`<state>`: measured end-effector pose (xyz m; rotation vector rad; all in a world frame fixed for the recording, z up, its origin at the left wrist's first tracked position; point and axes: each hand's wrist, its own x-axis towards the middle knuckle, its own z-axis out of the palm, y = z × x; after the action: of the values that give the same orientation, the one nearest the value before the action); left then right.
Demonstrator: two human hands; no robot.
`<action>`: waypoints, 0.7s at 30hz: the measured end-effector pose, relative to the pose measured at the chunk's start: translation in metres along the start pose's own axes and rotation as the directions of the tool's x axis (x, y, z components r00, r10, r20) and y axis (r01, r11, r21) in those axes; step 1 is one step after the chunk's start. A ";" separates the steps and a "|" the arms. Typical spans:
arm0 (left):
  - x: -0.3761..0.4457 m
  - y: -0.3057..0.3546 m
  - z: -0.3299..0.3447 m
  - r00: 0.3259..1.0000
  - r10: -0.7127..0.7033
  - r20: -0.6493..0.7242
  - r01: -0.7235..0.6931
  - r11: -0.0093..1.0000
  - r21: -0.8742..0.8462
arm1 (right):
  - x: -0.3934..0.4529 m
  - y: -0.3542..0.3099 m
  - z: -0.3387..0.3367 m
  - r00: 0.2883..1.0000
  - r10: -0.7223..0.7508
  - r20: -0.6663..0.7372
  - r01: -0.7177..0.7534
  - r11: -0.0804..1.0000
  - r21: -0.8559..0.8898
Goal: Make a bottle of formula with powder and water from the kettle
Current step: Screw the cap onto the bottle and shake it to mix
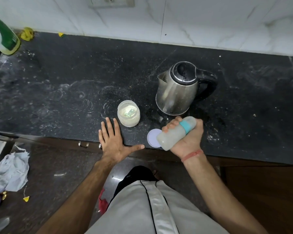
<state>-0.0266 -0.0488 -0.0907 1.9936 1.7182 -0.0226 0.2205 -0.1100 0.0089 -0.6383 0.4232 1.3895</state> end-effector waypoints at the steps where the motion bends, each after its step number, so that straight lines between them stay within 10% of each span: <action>1: 0.001 0.000 -0.001 1.000 -0.002 0.004 0.002 1.000 0.002 | 0.000 0.003 -0.001 1.000 0.003 0.004 -0.003 1.000 -0.021; 21: 0.001 0.001 -0.002 1.000 -0.009 0.017 0.009 1.000 0.007 | -0.007 -0.017 0.002 0.997 -0.063 -0.055 0.064 0.997 0.030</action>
<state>-0.0263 -0.0473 -0.0888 1.9851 1.7189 -0.0486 0.2362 -0.1153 0.0175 -0.6590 0.4638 1.3051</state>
